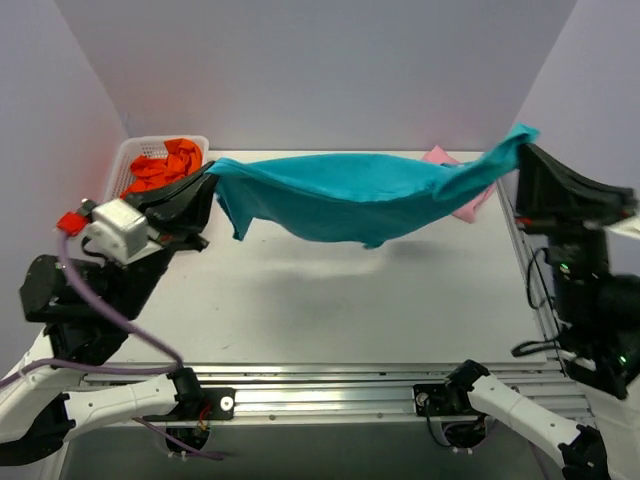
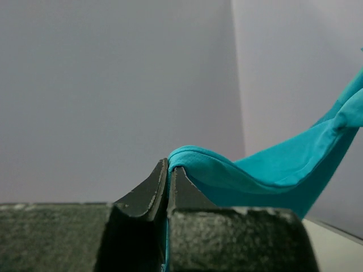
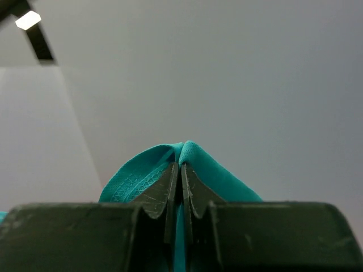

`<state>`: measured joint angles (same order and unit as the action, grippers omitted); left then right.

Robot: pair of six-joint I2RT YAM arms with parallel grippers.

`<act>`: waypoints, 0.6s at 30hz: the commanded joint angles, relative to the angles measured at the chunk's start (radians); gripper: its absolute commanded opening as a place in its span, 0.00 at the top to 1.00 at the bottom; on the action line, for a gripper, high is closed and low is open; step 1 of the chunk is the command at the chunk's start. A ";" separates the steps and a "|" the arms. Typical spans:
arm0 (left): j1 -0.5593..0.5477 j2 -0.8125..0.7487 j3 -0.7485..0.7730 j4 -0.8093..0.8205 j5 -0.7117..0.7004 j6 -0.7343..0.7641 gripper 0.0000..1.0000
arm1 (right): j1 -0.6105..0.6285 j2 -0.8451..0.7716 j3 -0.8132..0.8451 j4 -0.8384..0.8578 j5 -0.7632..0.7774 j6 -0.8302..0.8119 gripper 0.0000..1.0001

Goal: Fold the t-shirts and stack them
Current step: Flatten out the tshirt

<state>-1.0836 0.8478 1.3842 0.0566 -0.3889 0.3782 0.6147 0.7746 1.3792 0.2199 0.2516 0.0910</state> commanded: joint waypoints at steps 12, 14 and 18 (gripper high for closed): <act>0.005 -0.058 0.153 -0.084 0.366 0.020 0.98 | -0.072 -0.029 0.158 0.098 -0.434 -0.016 1.00; 0.005 0.009 0.170 -0.074 0.299 0.065 0.98 | -0.102 0.059 0.214 0.066 -0.373 -0.020 1.00; 0.008 0.095 0.156 0.009 0.094 0.120 0.98 | -0.107 0.257 0.394 -0.066 -0.249 -0.028 1.00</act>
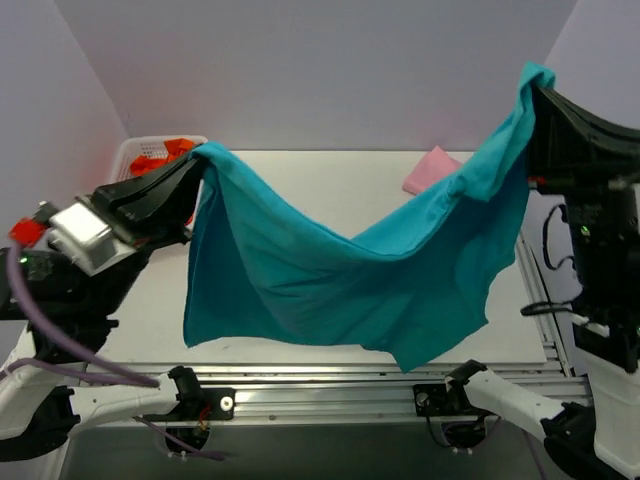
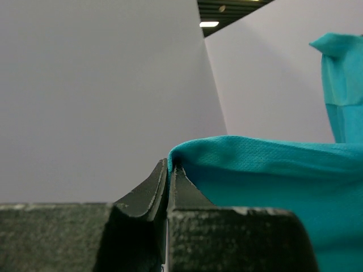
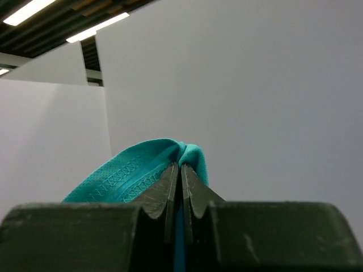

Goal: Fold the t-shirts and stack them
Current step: Flatten out the tshirt

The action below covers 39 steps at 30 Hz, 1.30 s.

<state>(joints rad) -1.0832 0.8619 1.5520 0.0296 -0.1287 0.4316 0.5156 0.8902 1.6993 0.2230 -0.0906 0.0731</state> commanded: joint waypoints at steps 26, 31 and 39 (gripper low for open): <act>0.973 1.633 0.776 -0.252 0.319 -0.758 0.62 | -0.331 1.697 0.744 -0.258 0.367 0.292 0.00; 0.993 1.725 1.062 -0.355 0.288 -0.813 0.04 | -0.328 1.576 0.660 -0.087 0.407 0.266 0.00; 0.976 1.138 0.298 0.055 0.140 -0.853 0.05 | -0.273 1.258 0.332 0.030 0.552 0.183 0.00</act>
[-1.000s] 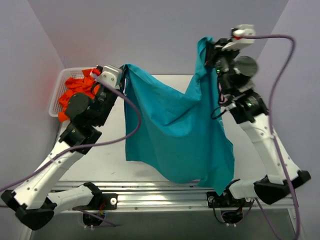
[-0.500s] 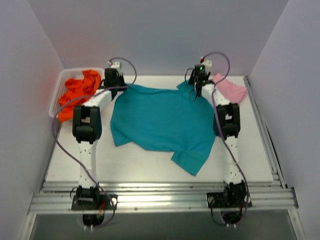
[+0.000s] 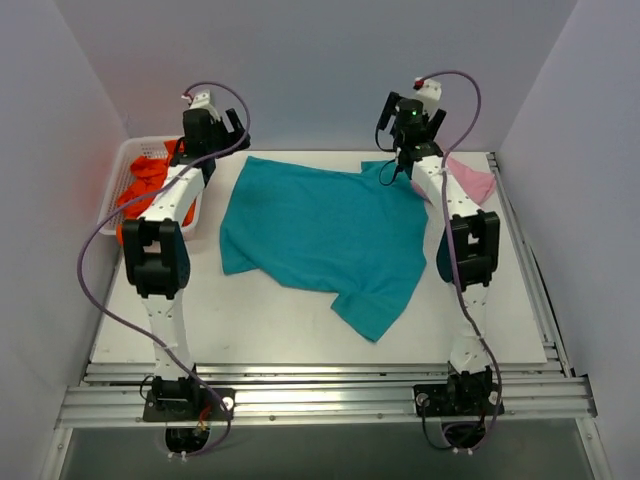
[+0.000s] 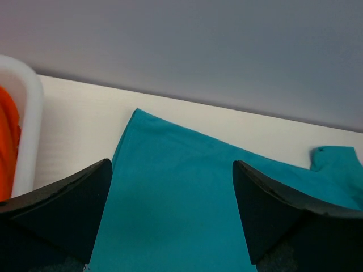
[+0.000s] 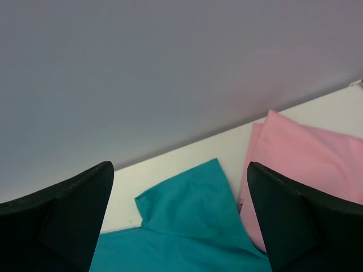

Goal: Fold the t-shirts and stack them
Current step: Flatten out the tshirt

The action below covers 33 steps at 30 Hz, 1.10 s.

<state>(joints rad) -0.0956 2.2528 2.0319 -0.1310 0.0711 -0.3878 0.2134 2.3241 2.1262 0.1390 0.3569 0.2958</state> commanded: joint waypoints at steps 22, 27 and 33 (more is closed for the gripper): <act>-0.285 -1.028 -1.440 0.070 -0.550 -0.703 0.08 | 0.339 -0.946 -1.161 0.114 0.235 0.255 0.05; -0.288 -1.087 -1.523 0.056 -0.622 -0.775 0.08 | 0.412 -1.032 -1.178 0.037 0.304 0.258 0.05; -0.262 -0.957 -1.510 0.164 -0.600 -0.780 0.08 | 0.445 -1.094 -1.212 0.004 0.323 0.259 0.05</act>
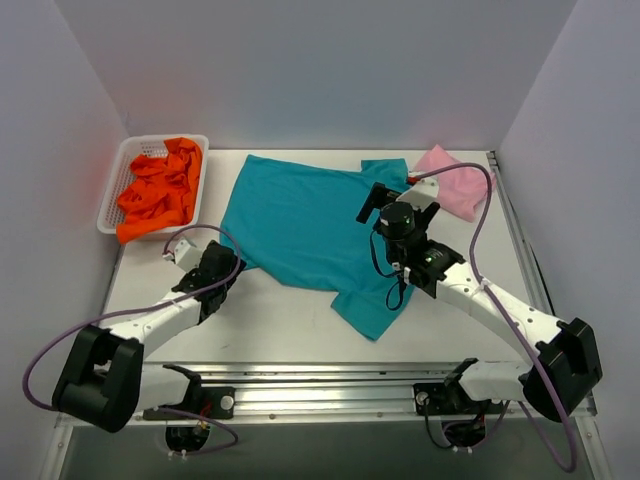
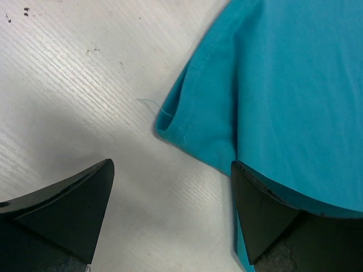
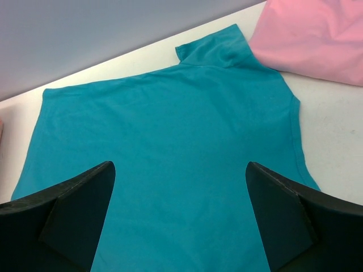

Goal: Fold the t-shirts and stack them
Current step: Flatten out the tshirt

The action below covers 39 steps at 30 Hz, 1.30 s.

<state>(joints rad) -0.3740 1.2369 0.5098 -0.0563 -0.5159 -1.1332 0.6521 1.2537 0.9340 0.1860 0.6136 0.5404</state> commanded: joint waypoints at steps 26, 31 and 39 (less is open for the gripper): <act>0.078 0.093 -0.019 0.112 -0.024 -0.010 0.98 | 0.014 -0.046 -0.061 -0.089 0.092 0.044 0.05; 0.079 -0.198 -0.068 -0.111 -0.076 -0.036 0.98 | 0.020 -0.105 -0.067 -0.219 0.150 0.141 0.05; 0.084 -0.549 -0.102 -0.387 -0.095 -0.024 0.98 | 0.040 -0.191 -0.107 -0.335 0.187 0.236 0.05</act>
<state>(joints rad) -0.2981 0.7612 0.4175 -0.2852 -0.5747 -1.1553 0.6811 1.0954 0.8459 -0.0731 0.7311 0.7162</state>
